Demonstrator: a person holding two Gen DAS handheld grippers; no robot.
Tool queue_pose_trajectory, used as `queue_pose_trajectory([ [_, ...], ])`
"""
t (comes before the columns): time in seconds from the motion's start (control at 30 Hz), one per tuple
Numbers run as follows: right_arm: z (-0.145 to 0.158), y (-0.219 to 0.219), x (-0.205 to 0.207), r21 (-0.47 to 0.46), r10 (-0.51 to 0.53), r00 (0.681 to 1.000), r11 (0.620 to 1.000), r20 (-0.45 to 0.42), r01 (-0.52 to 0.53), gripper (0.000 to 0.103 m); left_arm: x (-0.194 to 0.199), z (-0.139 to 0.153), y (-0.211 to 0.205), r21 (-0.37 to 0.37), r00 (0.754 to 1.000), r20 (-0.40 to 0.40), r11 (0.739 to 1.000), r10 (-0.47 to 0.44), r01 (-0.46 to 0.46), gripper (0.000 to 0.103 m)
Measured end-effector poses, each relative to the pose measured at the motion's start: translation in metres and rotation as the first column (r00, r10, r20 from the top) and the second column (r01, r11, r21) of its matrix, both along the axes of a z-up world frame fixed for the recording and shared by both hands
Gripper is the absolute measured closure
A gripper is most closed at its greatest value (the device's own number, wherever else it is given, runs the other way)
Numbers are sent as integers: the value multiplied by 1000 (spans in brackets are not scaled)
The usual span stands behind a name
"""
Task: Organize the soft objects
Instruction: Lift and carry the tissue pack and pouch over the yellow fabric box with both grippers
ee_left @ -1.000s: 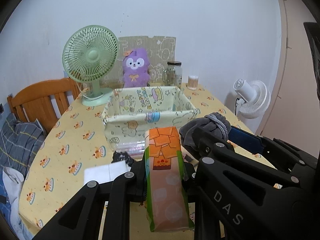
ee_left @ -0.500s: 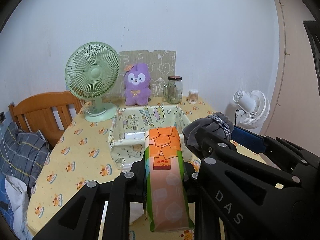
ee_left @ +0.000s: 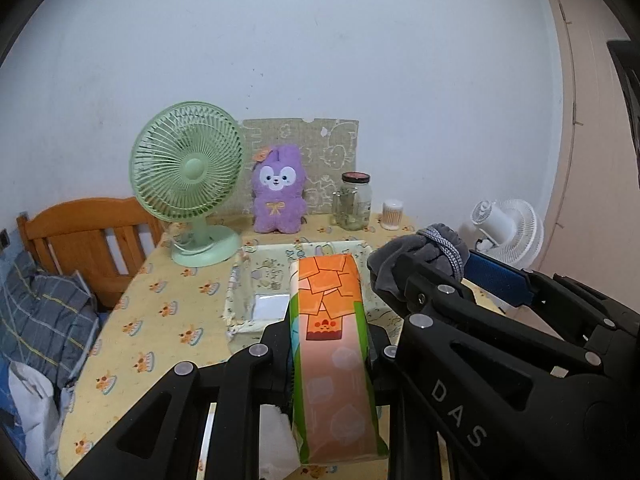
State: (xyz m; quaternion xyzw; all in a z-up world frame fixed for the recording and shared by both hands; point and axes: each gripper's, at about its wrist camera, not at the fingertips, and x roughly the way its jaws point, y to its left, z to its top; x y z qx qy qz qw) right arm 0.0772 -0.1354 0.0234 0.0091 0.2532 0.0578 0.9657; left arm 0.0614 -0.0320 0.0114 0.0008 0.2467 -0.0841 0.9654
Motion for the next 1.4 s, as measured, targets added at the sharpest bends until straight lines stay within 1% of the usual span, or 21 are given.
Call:
queue_pose_trajectory([
  [0.37,3,1,22,-1,-6,1000,1000,5,6,55,27,5,0,9,1000,1,1000,2,-2,82],
  [0.77,8,4,65,-14,11,1000,1000,26,-10,55,59,11,1,20,1000,18,1000,14,-15,82],
  [0.87,6,4,75,-11,9,1000,1000,26,-8,55,69,11,1,33,999,23,999,27,-28,82],
  [1.0,2,4,85,-11,-5,1000,1000,20,6,55,83,8,0,51,1000,12,998,28,-29,82],
  [1.13,-1,3,97,-11,-17,1000,1000,13,17,55,95,4,-1,52,1000,4,998,23,-23,82],
  [1.4,-13,5,123,-7,-4,1000,1000,-4,4,55,118,-7,0,53,999,-34,999,13,-11,82],
])
